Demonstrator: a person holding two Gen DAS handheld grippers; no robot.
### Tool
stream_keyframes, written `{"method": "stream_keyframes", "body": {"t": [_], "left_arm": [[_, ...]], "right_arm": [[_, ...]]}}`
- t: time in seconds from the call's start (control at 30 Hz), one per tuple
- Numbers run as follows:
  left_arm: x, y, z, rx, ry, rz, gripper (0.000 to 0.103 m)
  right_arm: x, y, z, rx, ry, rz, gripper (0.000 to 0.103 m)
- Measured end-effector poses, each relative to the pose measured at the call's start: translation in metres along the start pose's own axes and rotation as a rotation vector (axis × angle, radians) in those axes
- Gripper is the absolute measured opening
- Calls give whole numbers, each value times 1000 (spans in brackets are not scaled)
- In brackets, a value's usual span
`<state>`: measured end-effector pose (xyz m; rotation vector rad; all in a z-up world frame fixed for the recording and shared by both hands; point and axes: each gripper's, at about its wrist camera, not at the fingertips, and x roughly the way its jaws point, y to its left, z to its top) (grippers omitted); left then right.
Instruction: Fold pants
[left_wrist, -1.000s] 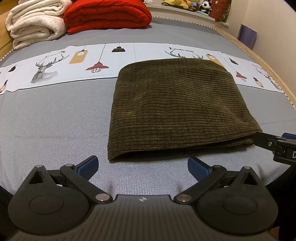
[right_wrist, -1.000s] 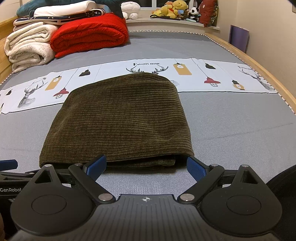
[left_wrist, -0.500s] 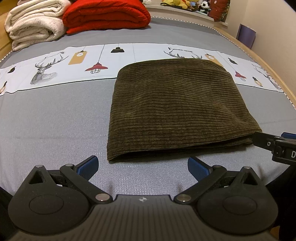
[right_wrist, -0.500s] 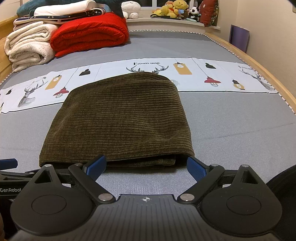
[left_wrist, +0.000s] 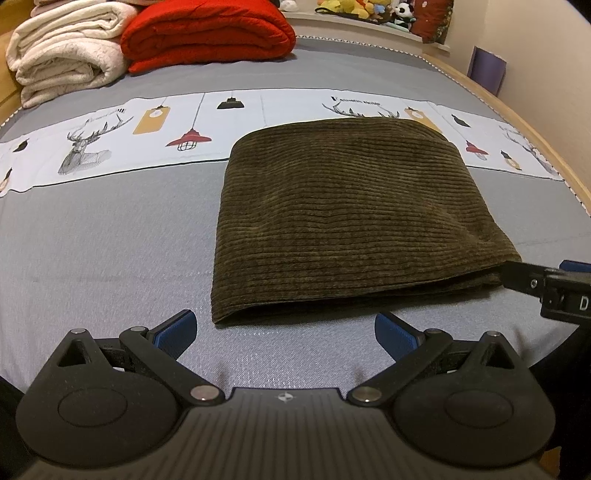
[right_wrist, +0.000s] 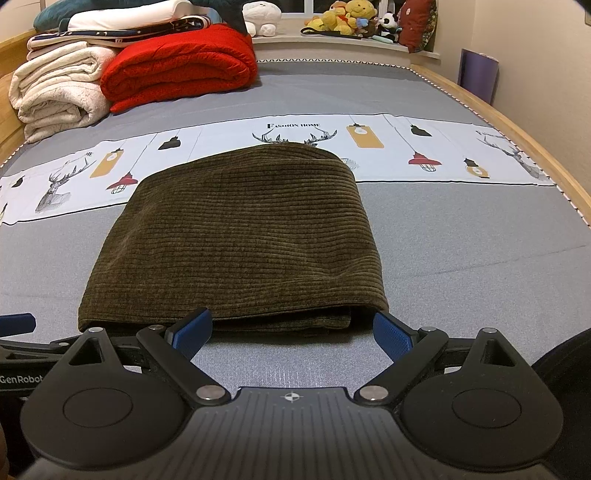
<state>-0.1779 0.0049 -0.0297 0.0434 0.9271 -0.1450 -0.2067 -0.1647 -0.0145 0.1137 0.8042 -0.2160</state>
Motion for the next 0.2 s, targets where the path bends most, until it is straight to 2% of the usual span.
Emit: {"method": "stream_keyframes", "body": {"t": [0.2], "left_arm": [[-2, 1, -1, 11, -10, -11, 103]], "right_arm": [[2, -2, -3, -2, 6, 2, 95]]}}
